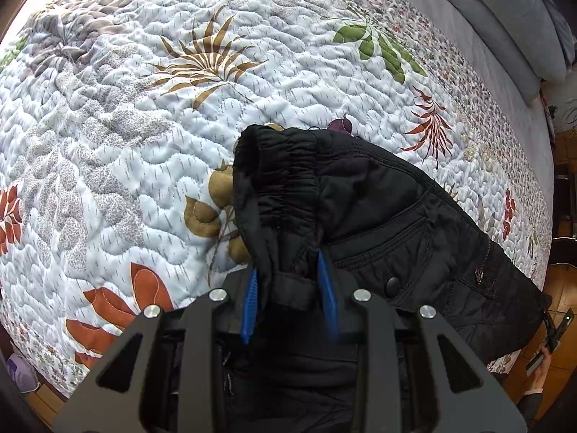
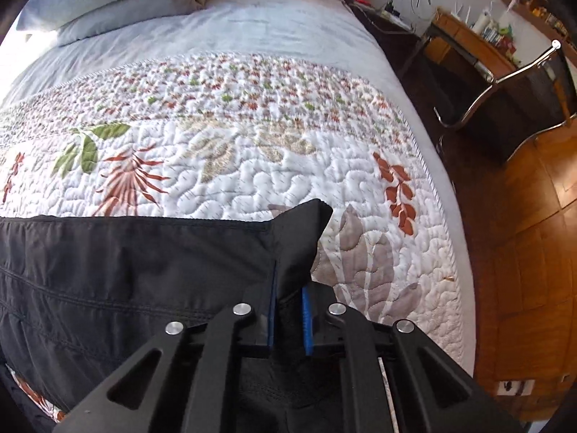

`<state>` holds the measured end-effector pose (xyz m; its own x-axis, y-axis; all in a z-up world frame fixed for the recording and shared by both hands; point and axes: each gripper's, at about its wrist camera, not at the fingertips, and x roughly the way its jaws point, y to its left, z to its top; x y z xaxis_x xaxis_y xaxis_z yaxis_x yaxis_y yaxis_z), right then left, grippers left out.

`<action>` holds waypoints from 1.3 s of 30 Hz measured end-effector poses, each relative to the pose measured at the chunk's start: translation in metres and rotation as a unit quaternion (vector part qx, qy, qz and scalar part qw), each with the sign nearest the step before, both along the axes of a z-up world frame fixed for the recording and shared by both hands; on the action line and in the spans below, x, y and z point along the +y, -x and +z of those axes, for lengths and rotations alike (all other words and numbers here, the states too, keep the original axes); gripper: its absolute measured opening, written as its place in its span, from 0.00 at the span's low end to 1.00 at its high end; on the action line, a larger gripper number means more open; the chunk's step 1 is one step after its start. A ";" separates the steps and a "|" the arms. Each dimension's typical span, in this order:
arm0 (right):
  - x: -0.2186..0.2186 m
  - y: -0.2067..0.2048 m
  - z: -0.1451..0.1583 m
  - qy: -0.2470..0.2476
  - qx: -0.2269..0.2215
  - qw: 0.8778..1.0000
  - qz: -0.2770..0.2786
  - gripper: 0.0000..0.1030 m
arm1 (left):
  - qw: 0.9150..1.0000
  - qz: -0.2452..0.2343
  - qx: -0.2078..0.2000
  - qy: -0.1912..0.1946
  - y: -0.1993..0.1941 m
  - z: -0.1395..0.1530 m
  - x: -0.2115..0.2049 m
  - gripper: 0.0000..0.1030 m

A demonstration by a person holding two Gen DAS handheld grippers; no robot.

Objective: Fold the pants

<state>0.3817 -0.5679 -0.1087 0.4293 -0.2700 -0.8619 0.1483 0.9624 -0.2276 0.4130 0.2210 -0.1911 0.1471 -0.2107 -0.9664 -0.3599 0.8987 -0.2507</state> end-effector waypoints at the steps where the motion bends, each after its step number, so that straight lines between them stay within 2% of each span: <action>1: 0.005 0.012 0.014 -0.005 -0.022 1.000 0.008 0.10 | 1.000 0.001 -0.003 0.003 0.001 0.002 0.001 0.28; 5: 0.031 0.058 0.065 -0.008 -0.090 0.995 0.043 0.10 | 1.000 0.004 -0.021 0.015 0.010 0.009 0.004 0.28; 9: 0.059 0.132 0.104 -0.030 -0.172 0.981 0.080 0.10 | 0.998 0.004 -0.045 0.033 0.020 0.016 0.004 0.28; 11: 0.070 0.174 0.115 -0.039 -0.204 0.974 0.090 0.10 | 0.997 0.007 -0.056 0.046 0.027 0.020 0.004 0.28; 14: 0.080 0.228 0.117 -0.058 -0.234 0.967 0.087 0.10 | 0.996 -0.005 -0.075 0.057 0.037 0.029 -0.001 0.28; 17: 0.076 0.278 0.100 -0.079 -0.248 0.964 0.053 0.10 | 0.993 -0.017 -0.092 0.070 0.053 0.037 -0.006 0.28; 21: 0.053 0.330 0.060 -0.149 -0.261 0.954 -0.022 0.10 | 0.990 -0.028 -0.111 0.081 0.077 0.044 -0.010 0.28; 27: 0.044 0.380 -0.007 -0.202 -0.231 0.947 -0.096 0.09 | 0.984 -0.035 -0.139 0.105 0.115 0.050 -0.009 0.29; 32: 0.035 0.404 -0.054 -0.240 -0.210 0.935 -0.152 0.10 | 0.979 -0.044 -0.156 0.122 0.144 0.048 -0.005 0.31; 34: 0.038 0.409 -0.059 -0.243 -0.206 0.933 -0.166 0.20 | 0.978 -0.048 -0.163 0.123 0.150 0.046 -0.005 0.31; 35: 0.039 0.411 -0.056 -0.249 -0.201 0.932 -0.168 0.38 | 0.977 -0.050 -0.166 0.124 0.151 0.045 -0.005 0.31; 36: 0.041 0.413 -0.052 -0.249 -0.188 0.934 -0.176 0.67 | 0.977 -0.050 -0.168 0.125 0.152 0.045 -0.005 0.32; 37: 0.044 0.416 -0.046 -0.234 -0.173 0.938 -0.188 0.76 | 0.976 -0.049 -0.170 0.127 0.152 0.044 -0.005 0.32; 39: 0.052 0.426 -0.022 -0.195 -0.167 0.949 -0.185 0.78 | 0.975 -0.049 -0.174 0.131 0.152 0.042 -0.005 0.32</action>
<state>-0.0445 -0.5162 -0.1303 0.6335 -0.1445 -0.7601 0.4942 0.8315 0.2538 0.2614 0.2165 -0.1487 0.4239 -0.4728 -0.7725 -0.1275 0.8133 -0.5678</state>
